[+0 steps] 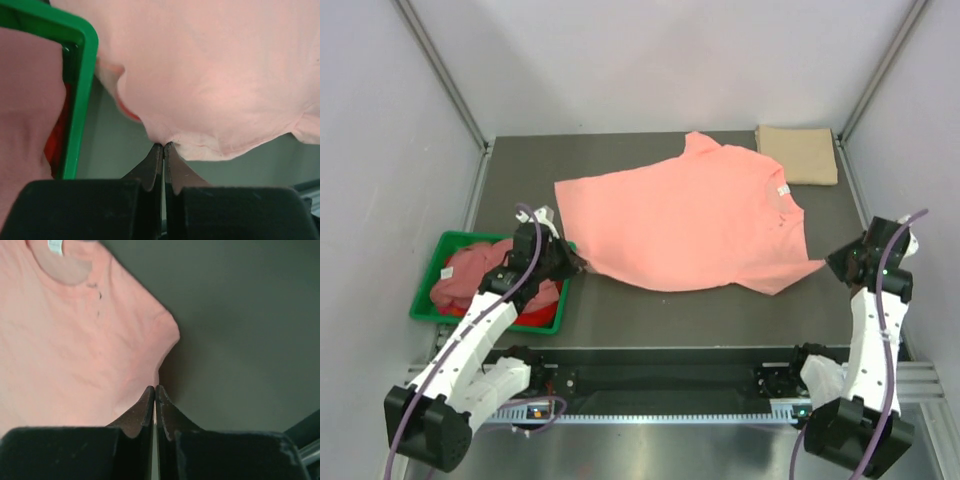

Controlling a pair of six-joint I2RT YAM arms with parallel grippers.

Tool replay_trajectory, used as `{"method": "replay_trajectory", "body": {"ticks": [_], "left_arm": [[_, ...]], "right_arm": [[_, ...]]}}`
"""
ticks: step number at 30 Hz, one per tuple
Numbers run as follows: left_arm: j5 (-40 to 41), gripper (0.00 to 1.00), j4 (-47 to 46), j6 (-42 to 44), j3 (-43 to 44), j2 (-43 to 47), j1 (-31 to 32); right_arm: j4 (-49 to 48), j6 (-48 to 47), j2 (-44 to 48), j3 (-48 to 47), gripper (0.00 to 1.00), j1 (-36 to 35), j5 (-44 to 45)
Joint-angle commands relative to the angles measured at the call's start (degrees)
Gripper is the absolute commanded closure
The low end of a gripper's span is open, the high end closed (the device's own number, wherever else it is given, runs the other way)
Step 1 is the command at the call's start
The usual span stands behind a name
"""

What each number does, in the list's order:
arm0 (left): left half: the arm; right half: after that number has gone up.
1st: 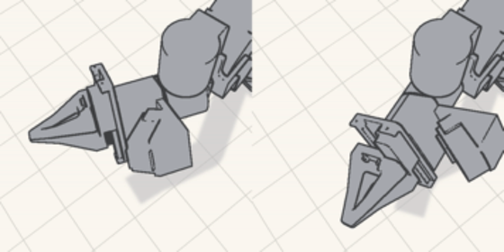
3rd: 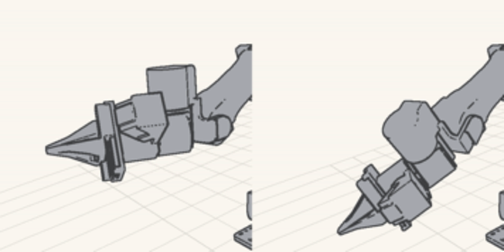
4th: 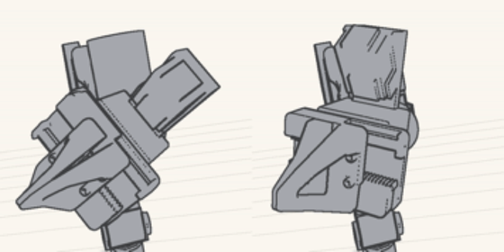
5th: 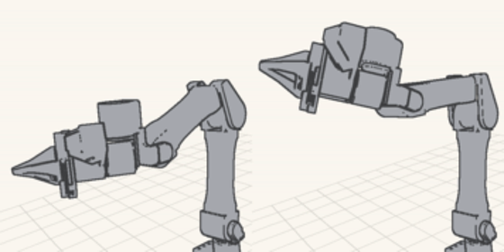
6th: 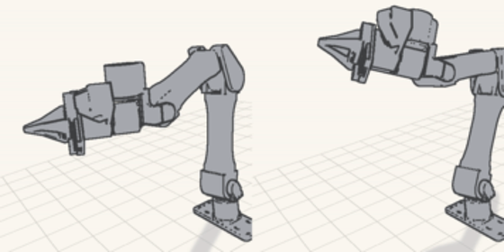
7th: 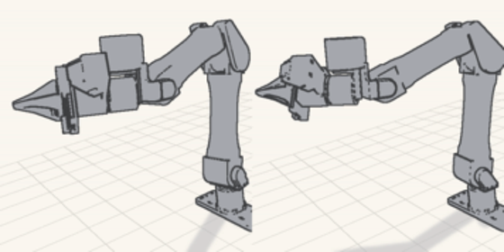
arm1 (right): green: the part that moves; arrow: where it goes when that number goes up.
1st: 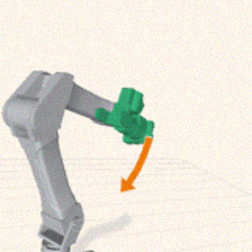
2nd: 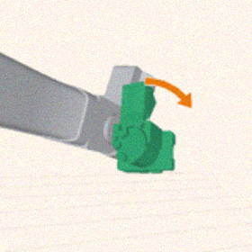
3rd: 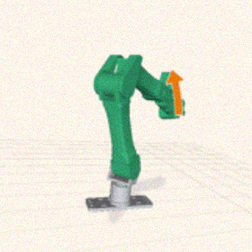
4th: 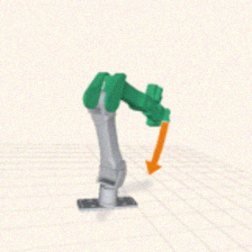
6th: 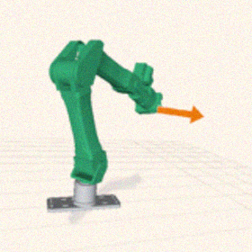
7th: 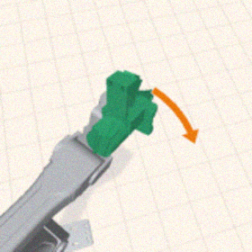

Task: Fold and stack the t-shirts
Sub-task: Flatten the tshirt out

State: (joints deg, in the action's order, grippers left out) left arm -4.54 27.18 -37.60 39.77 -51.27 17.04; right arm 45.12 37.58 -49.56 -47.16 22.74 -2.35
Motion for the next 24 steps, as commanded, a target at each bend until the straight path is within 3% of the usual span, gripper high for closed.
{"method": "replay_trajectory", "body": {"ticks": [1,7,11,17,24], "left_arm": [[-6.7,1.0,1.1,-1.2,-2.1,0.5,0.5],[-7.1,1.0,4.3,-2.5,-4.1,1.3,4.3],[-7.5,1.0,4.7,-5.5,-4.1,1.0,11.0],[-4.1,1.0,5.7,-12.1,-4.9,-0.8,21.3],[-0.8,1.0,5.6,-18.4,-8.7,0.5,28.9]], "right_arm": [[1.5,1.2,3.4,-1.2,1.0,0.9,13.2],[2.1,3.2,6.5,-2.7,1.0,1.0,20.2],[2.4,2.4,5.8,-1.0,1.0,1.0,22.1],[7.7,3.6,5.1,-4.6,1.0,1.5,32.4],[10.2,6.8,5.0,-3.9,1.0,1.6,37.1]]}}
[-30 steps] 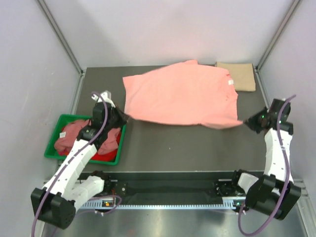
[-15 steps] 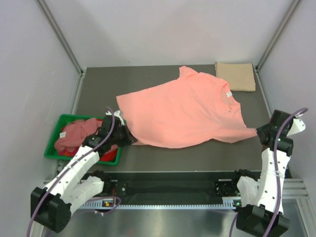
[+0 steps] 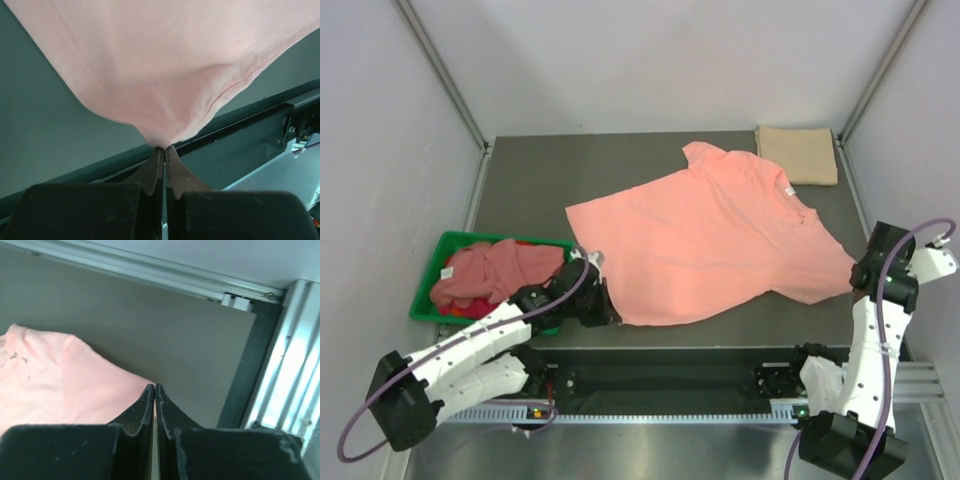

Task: Fold and stack the t-shirts
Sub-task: Flatten the tshirt out

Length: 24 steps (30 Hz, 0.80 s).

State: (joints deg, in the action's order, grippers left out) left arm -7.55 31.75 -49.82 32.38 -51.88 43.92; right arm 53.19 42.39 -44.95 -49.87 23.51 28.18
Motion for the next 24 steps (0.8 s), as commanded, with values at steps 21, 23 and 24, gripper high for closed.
{"method": "replay_trajectory", "body": {"ticks": [21,23,24], "left_arm": [[12.2,1.0,8.3,-14.2,2.0,3.4,14.3],[12.7,1.0,8.0,-14.4,1.6,2.7,14.3],[12.9,1.0,7.8,-14.3,1.6,1.4,14.3]], "right_arm": [[-9.2,-8.7,-10.8,1.9,1.0,1.8,-9.5],[-10.6,-9.0,-12.3,0.5,1.0,1.8,-10.0],[-11.3,-8.6,-12.9,0.2,1.0,1.7,-10.9]]}}
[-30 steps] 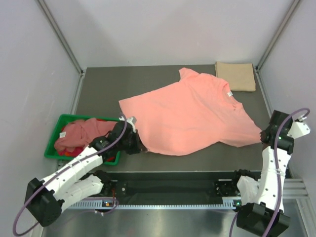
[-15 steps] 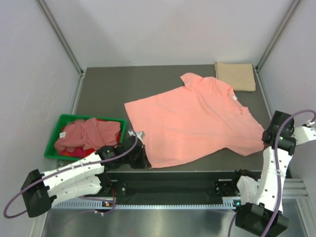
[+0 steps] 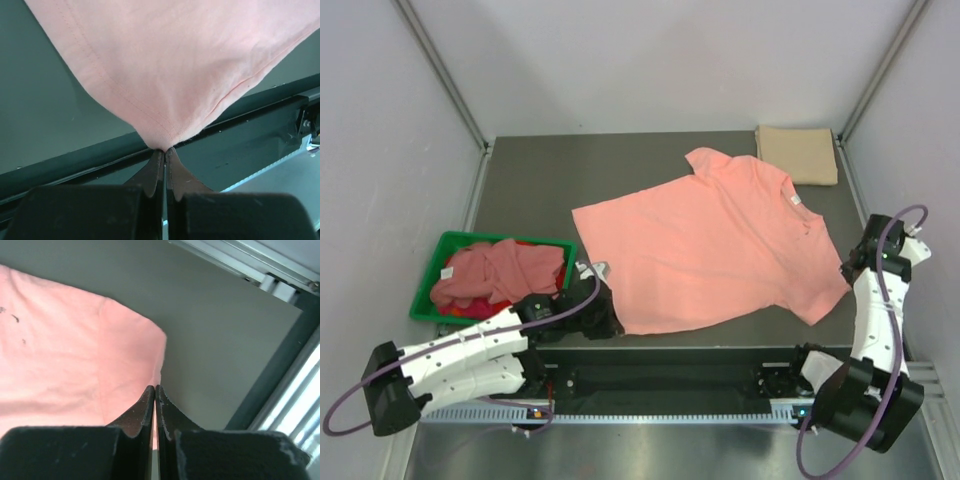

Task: Fold and stack the t-shirts
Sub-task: Flatten the tshirt out

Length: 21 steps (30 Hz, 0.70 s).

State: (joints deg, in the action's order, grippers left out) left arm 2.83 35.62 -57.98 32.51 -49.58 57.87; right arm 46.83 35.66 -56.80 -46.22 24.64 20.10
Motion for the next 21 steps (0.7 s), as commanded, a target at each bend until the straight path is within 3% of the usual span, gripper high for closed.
{"method": "replay_trajectory", "body": {"ticks": [1,4,8,13,21], "left_arm": [[3.1,1.0,3.7,-6.1,1.7,-1.7,0.3],[4.2,1.0,3.2,-5.5,2.8,-5.2,0.3],[7.2,1.0,5.7,-4.8,6.1,-9.4,0.1],[10.7,1.0,9.6,-4.1,10.5,-9.1,-0.3],[10.7,1.0,14.2,-4.6,9.8,-5.5,-0.2]], "right_arm": [[-6.6,-1.6,-2.1,-3.8,1.0,0.4,-3.7],[-10.5,-1.7,-5.3,-5.3,1.0,-3.5,-8.8],[-9.0,0.3,-13.1,-10.6,1.0,-9.9,2.8],[-5.6,0.3,-15.9,-18.2,1.0,-7.0,7.6],[-2.0,0.9,-8.4,-14.8,1.0,-1.7,4.8]]}}
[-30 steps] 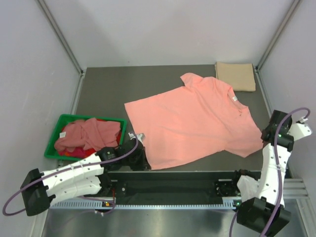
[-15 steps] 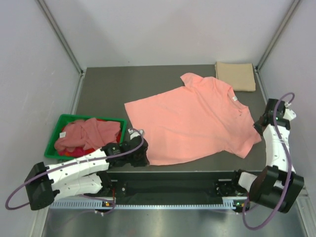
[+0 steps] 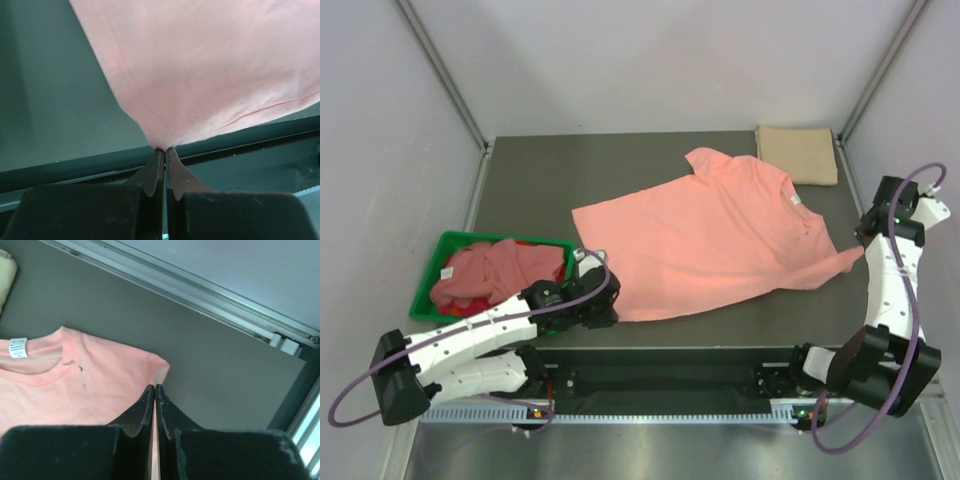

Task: Fold and stack the t-shirts
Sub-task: Flatten the tshirt out

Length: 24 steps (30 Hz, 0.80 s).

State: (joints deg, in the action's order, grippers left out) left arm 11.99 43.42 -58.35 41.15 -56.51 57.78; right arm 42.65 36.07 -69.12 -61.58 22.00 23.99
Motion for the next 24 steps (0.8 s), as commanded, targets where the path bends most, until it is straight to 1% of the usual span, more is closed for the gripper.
{"method": "replay_trajectory", "body": {"ticks": [1,6,11,13,14,15,17,19,20,21,22,24], "left_arm": [[1.7,1.0,7.5,-4.0,1.1,1.4,-0.1],[0.6,1.0,9.5,-3.4,1.9,1.8,0.1],[2.6,1.0,13.9,-3.6,2.4,3.5,1.1],[1.5,1.0,13.1,-3.6,1.9,4.1,1.2],[0.5,1.0,11.8,-3.4,1.1,5.3,1.2],[-2.0,1.0,9.0,-3.6,0.4,5.8,1.2],[-4.2,1.0,5.9,-4.5,-1.8,7.2,1.2],[-4.4,1.0,4.7,-5.5,-2.7,6.6,1.2],[-3.8,1.0,5.4,-5.7,-2.7,5.9,1.2],[-2.7,1.0,9.4,-6.0,-2.4,5.2,1.3],[-0.1,1.0,11.1,-6.5,-1.6,3.5,1.3],[2.0,1.0,14.1,-6.5,0.5,3.2,1.2]], "right_arm": [[3.0,0.5,4.8,2.6,1.0,0.9,0.5],[5.0,1.3,10.5,8.0,1.0,3.0,1.1],[8.2,3.3,16.0,8.2,1.0,5.2,5.5],[8.0,4.0,17.3,8.8,1.0,5.2,4.0],[7.8,4.4,18.2,9.1,1.0,5.2,1.5],[7.4,4.4,18.4,10.1,1.0,5.2,0.2],[5.8,4.2,19.5,11.3,1.0,5.2,-3.7],[4.3,4.1,21.0,13.4,1.0,5.1,-5.2],[3.8,3.8,21.5,14.0,1.0,5.1,-6.4],[3.6,3.4,21.9,14.7,1.0,5.1,-6.7],[3.9,2.8,21.7,14.7,1.0,5.2,-6.6],[5.2,2.1,21.0,14.1,1.0,5.2,-5.2]]}}
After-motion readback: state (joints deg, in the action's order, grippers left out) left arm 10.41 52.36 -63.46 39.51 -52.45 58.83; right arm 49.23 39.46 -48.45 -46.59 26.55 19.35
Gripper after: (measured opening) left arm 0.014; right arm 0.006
